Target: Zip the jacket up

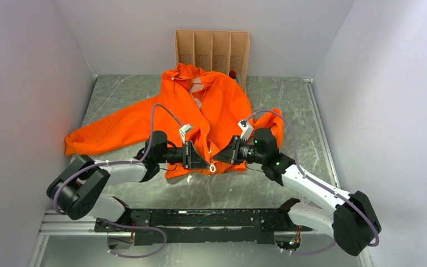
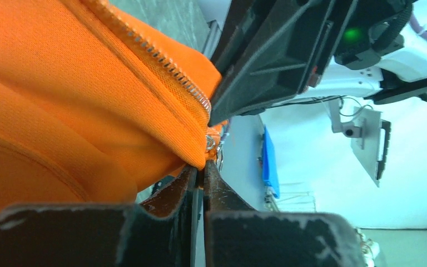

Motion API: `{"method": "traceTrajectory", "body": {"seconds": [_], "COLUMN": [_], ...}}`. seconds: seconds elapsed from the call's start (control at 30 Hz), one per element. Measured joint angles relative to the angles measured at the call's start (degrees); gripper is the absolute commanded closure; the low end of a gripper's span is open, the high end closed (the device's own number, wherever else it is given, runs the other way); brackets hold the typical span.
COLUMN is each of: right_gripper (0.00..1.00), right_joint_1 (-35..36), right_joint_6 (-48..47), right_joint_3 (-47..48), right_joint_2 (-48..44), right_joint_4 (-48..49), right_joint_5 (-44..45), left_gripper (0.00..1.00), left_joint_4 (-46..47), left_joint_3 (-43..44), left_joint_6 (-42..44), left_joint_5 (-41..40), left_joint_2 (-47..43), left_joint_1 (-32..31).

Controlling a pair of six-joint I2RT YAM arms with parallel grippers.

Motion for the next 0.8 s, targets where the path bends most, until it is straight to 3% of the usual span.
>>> {"method": "traceTrajectory", "body": {"seconds": [0.13,0.4,0.8], "right_gripper": [0.79,0.56,0.44], "right_joint_1": [0.0,-0.1,-0.5], "right_joint_6": [0.0,0.0,-1.9], "right_joint_3": [0.0,0.0,0.1], "right_joint_2": [-1.0,-4.8,-14.5], "right_joint_4": [-0.4,-2.5,-15.5], "right_joint_5": [2.1,5.3,10.1], "left_gripper": [0.92,0.92,0.92], "left_joint_4": [4.9,12.2,16.2], "left_joint_3": [-0.5,-0.6,-1.1], "left_joint_6": [-3.6,-8.7,-12.3], "left_joint_5": [2.8,6.3,8.6], "left_joint_2": [1.4,3.9,6.9], "left_joint_1": [0.0,0.0,0.0]}}
